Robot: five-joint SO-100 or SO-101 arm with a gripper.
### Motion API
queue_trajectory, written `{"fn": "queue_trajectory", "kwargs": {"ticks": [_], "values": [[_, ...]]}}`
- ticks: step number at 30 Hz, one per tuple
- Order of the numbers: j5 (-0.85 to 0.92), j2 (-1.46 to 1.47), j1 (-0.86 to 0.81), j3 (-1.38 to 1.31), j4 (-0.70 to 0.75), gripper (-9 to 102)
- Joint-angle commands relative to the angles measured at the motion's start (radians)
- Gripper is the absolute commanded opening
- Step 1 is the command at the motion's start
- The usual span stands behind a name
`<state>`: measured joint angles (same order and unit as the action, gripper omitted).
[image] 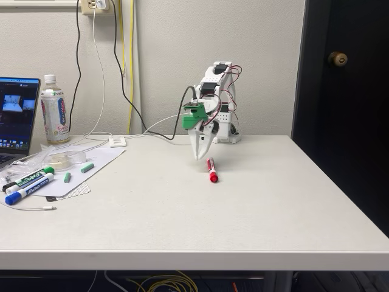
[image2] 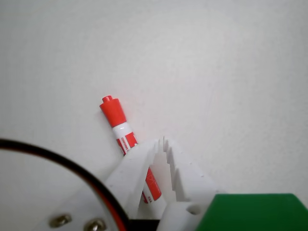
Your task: Pick up the red marker.
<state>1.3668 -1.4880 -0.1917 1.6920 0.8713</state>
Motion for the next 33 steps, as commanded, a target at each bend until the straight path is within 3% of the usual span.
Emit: {"fn": "queue_trajectory", "kwargs": {"ticks": [1, 16, 24, 33], "values": [[0.025, -0.081, 0.015, -0.040, 0.029, 0], [0.186, -0.202, 0.031, -0.020, 0.187, 0], [0.195, -0.215, 0.064, 0.044, 0.163, 6], [0.193, -0.210, 0.074, 0.147, 0.035, 11]]}}
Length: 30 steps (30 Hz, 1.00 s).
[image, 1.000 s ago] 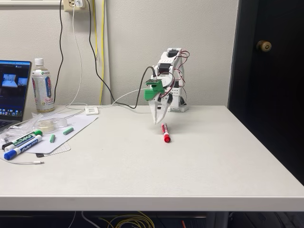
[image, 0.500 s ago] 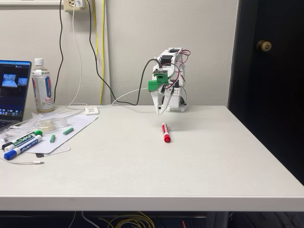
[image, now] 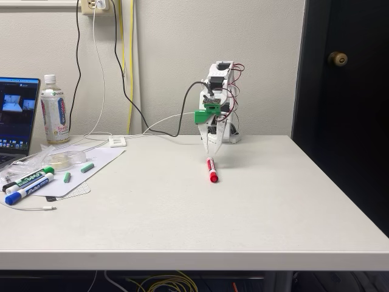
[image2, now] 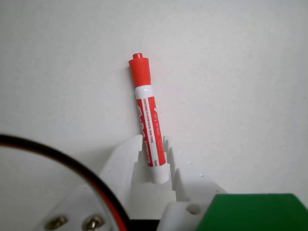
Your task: Pick up the red marker.
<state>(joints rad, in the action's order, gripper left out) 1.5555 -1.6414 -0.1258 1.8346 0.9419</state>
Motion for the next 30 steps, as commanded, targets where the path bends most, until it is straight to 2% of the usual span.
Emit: {"fn": "queue_trajectory", "kwargs": {"ticks": [1, 14, 20, 30], "values": [[0.009, -0.052, 0.008, 0.012, -0.046, 11], [0.005, 0.018, 0.008, 0.031, -0.160, 13], [0.011, 0.044, 0.000, 0.031, -0.181, 18], [0.028, 0.109, -0.012, 0.031, -0.215, 19]]}}
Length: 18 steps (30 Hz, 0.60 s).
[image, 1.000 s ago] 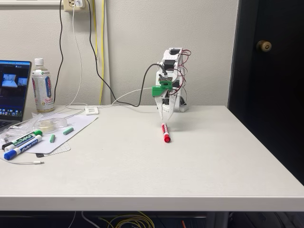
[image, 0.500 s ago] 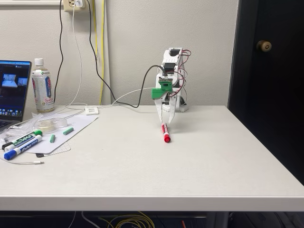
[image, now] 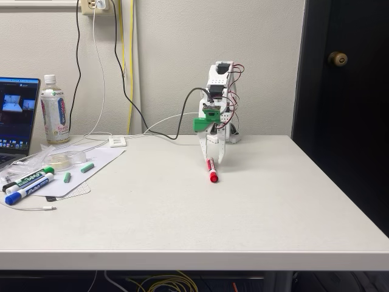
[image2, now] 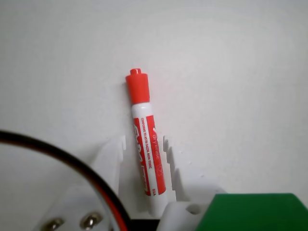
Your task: Pick up the red marker.
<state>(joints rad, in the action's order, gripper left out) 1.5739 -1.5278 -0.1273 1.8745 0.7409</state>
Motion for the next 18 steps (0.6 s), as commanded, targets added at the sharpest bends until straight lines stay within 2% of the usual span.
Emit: {"fn": "queue_trajectory", "kwargs": {"ticks": [1, 18], "values": [[0.011, -0.002, -0.012, -0.009, -0.018, 18], [0.020, 0.067, -0.021, -0.008, -0.071, 18]]}}
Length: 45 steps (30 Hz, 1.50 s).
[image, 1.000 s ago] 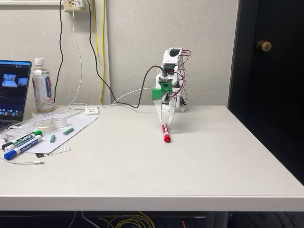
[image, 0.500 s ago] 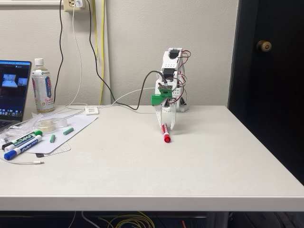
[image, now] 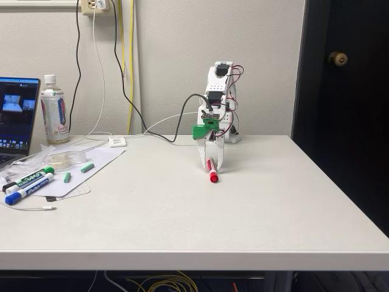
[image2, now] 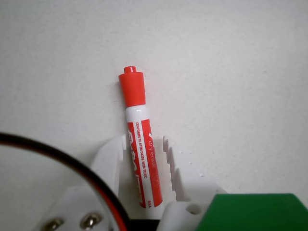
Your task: Pick up the red marker.
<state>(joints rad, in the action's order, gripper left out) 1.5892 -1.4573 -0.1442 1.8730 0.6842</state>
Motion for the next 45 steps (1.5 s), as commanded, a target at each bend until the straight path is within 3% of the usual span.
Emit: {"fn": "queue_trajectory", "kwargs": {"ticks": [1, 16, 31, 45], "values": [[0.005, 0.002, -0.005, -0.006, -0.017, 18], [-0.006, 0.009, -0.003, 0.046, -0.092, 18], [-0.023, 0.009, 0.006, 0.048, -0.092, 3], [-0.034, 0.005, 0.006, 0.048, -0.087, 1]]}}
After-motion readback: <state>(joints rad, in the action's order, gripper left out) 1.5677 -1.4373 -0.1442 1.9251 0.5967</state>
